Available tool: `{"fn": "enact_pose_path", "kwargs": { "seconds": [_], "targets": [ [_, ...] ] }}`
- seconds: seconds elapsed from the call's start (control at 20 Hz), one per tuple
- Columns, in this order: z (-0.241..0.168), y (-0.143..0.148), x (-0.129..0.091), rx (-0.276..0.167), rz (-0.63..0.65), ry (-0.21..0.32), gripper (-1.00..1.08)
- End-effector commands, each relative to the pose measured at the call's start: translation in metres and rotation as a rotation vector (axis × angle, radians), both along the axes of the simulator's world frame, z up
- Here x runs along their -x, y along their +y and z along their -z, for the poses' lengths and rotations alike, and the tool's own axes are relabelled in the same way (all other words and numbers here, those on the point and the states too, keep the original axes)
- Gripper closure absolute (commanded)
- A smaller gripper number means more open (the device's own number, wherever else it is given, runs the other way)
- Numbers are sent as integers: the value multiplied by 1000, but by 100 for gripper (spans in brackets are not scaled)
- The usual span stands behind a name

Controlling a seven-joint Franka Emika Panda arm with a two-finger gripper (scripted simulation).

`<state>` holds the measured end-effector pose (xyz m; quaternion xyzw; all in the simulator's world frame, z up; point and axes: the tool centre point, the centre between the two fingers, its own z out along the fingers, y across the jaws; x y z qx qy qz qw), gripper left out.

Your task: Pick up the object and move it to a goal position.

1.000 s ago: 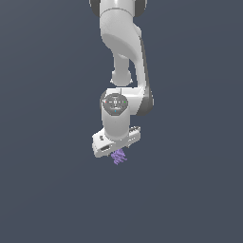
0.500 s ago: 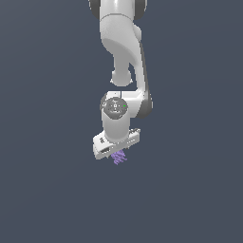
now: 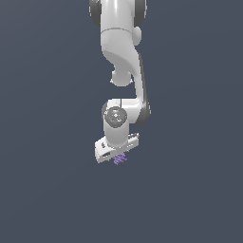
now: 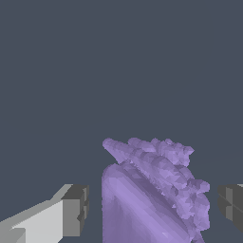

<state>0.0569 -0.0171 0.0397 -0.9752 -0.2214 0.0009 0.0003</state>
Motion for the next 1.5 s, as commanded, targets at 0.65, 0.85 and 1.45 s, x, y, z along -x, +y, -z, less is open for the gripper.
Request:
{"fn": "enact_pose_path", "kwargs": {
  "seconds": [0.65,0.85,1.45],
  "targets": [
    [0,0,-1,0,0,-2,108],
    [-4,0,3,0,0,-2,108],
    [-41,3,42,0,0,-2,108]
  ]
}}
